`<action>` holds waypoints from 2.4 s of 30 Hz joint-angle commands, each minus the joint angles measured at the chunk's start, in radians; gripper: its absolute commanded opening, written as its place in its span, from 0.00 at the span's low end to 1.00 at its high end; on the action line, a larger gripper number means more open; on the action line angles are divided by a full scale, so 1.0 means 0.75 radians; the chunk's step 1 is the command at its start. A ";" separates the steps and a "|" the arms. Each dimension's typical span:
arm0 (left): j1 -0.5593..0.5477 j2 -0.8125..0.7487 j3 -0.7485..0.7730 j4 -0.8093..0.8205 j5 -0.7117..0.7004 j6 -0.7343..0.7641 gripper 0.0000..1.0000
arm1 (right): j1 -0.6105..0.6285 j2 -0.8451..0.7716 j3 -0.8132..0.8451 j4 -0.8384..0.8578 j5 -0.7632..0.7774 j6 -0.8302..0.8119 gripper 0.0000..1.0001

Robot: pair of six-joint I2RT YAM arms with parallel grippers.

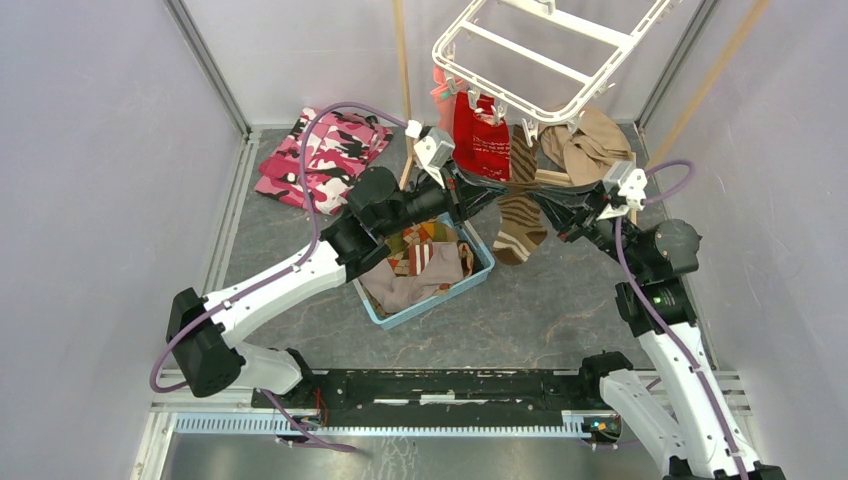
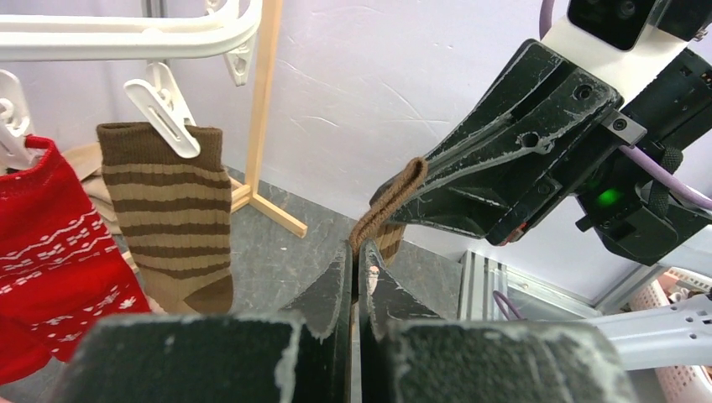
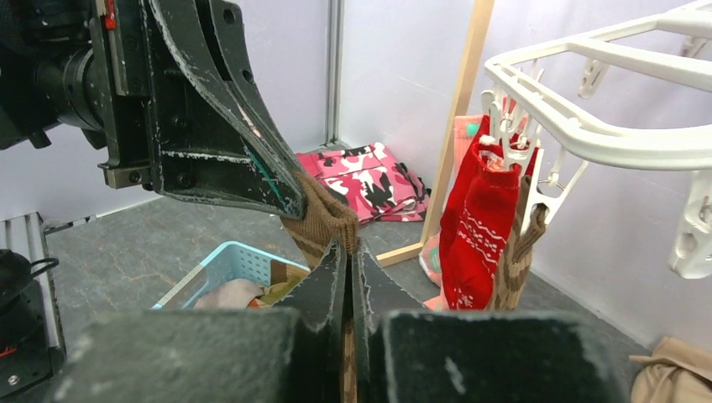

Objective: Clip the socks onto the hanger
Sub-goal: Open the clamp at the hanger.

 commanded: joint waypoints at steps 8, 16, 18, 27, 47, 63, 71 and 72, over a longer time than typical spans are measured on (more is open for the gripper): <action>-0.050 0.029 0.084 0.070 0.145 0.028 0.08 | 0.008 -0.174 0.000 -0.037 0.314 -0.177 0.00; -0.050 0.154 0.152 0.122 0.470 -0.059 0.40 | 0.010 -0.263 -0.041 -0.128 0.312 -0.281 0.00; -0.050 0.168 0.158 0.138 0.524 -0.074 0.42 | 0.008 -0.280 -0.031 -0.172 0.324 -0.316 0.00; -0.025 0.016 0.067 0.058 0.529 0.205 0.64 | 0.008 -0.406 0.001 -0.385 0.529 -0.546 0.00; -0.026 0.254 0.346 -0.005 -0.059 -0.285 0.85 | 0.010 -0.356 -0.108 -0.280 1.085 -0.374 0.00; -0.179 0.316 0.176 0.242 -0.582 -0.177 0.90 | 0.007 -0.176 -0.010 -0.464 1.168 -0.099 0.00; -0.257 0.396 0.035 0.629 -0.611 -0.036 0.85 | 0.002 -0.263 -0.063 -0.485 1.234 -0.122 0.00; -0.271 0.408 0.031 0.655 -0.621 -0.020 0.85 | 0.002 -0.270 -0.081 -0.472 1.217 -0.115 0.00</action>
